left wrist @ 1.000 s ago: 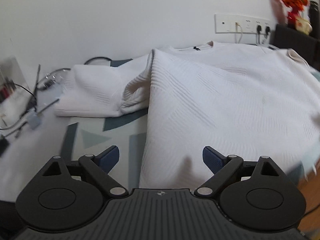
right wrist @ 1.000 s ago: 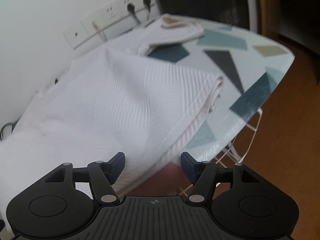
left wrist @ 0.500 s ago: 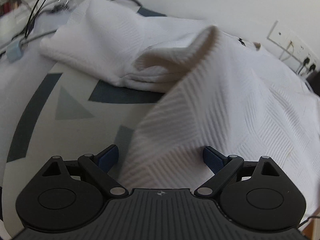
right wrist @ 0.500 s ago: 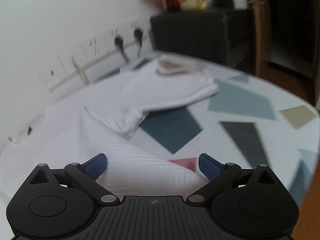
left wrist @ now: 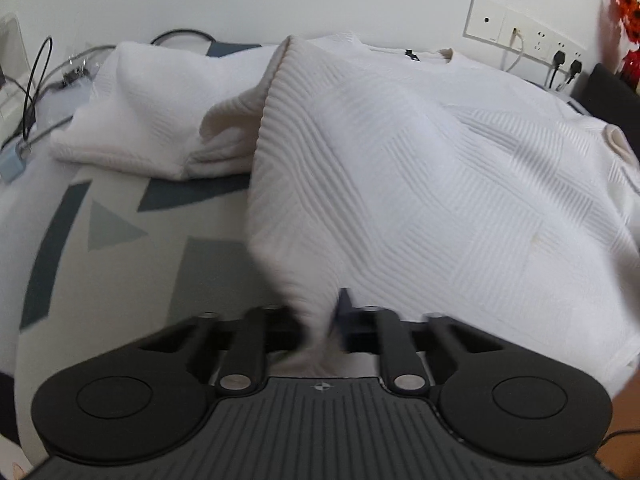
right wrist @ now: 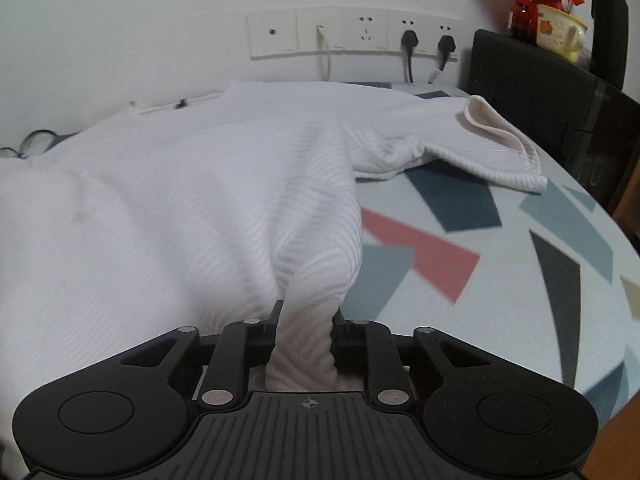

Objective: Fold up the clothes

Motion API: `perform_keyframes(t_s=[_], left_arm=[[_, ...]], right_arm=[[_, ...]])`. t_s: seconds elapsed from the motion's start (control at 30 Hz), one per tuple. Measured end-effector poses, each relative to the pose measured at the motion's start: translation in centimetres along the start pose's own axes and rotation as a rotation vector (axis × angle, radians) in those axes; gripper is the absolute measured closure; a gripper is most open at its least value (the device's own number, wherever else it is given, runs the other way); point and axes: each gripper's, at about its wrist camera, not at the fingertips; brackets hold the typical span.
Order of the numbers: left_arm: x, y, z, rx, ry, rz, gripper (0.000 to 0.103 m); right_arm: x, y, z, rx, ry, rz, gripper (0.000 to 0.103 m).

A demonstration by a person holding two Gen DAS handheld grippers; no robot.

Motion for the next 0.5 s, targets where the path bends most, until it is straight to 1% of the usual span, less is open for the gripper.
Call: perform_keyframes(t_s=[0.07, 0.1, 0.13, 0.17, 0.2, 0.23, 0.27, 0.3, 0.33, 0.37, 0.4, 0.5], left_arm=[[-0.1, -0.7, 0.3, -0.012, -0.005, 0.007, 0.093], [-0.2, -1.2, 0.5, -0.025, -0.01, 0.009, 0.093], [-0.4, -1.7, 0.8, -0.038, -0.015, 0.01, 0.093], [-0.6, -2.1, 1.2, -0.043, -0.028, 0.016, 0.093], [-0.7, -2.6, 1.7, -0.049, -0.041, 0.021, 0.093], [-1.0, -2.9, 2.3, -0.055, -0.066, 0.033, 0.092], [-1.2, -3.0, 2.7, -0.073, -0.078, 0.045, 0.091], [-1.4, -3.0, 2.7, -0.094, -0.052, 0.058, 0.082], [-1.5, -2.8, 2.4, -0.104, 0.006, 0.075, 0.074], [-1.5, -2.6, 2.0, -0.099, 0.064, 0.077, 0.051], [-1.1, -2.2, 1.8, -0.096, 0.077, 0.06, 0.031], [0.0, -0.8, 1.0, -0.087, 0.116, 0.006, 0.03]], right_arm=[[-0.1, -0.9, -0.4, 0.022, 0.079, 0.03, 0.087], [0.0, -0.9, -0.7, 0.022, 0.111, 0.043, 0.087], [0.2, -0.6, -0.8, 0.006, 0.117, 0.043, 0.085], [0.4, -0.3, -1.0, -0.009, 0.123, 0.043, 0.078], [0.7, 0.1, -1.1, -0.025, 0.129, 0.043, 0.063], [0.9, 0.4, -1.2, -0.041, 0.135, 0.043, 0.053], [1.1, 0.7, -1.4, -0.056, 0.141, 0.043, 0.034], [1.3, 1.0, -1.5, -0.072, 0.147, 0.043, 0.026], [1.5, 1.4, -1.6, -0.088, 0.153, 0.044, 0.026], [1.8, 1.7, -1.8, -0.103, 0.159, 0.044, 0.024], [2.0, 2.0, -1.9, -0.119, 0.165, 0.044, 0.018], [2.7, 3.0, -2.3, -0.166, 0.183, 0.044, 0.009]])
Point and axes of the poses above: each gripper's, at about its wrist camera, not at the fingertips, and y roughly the way its jaws point, z to its left, x to its top, and after that the axes turned 14 degrees about -z, right-handed
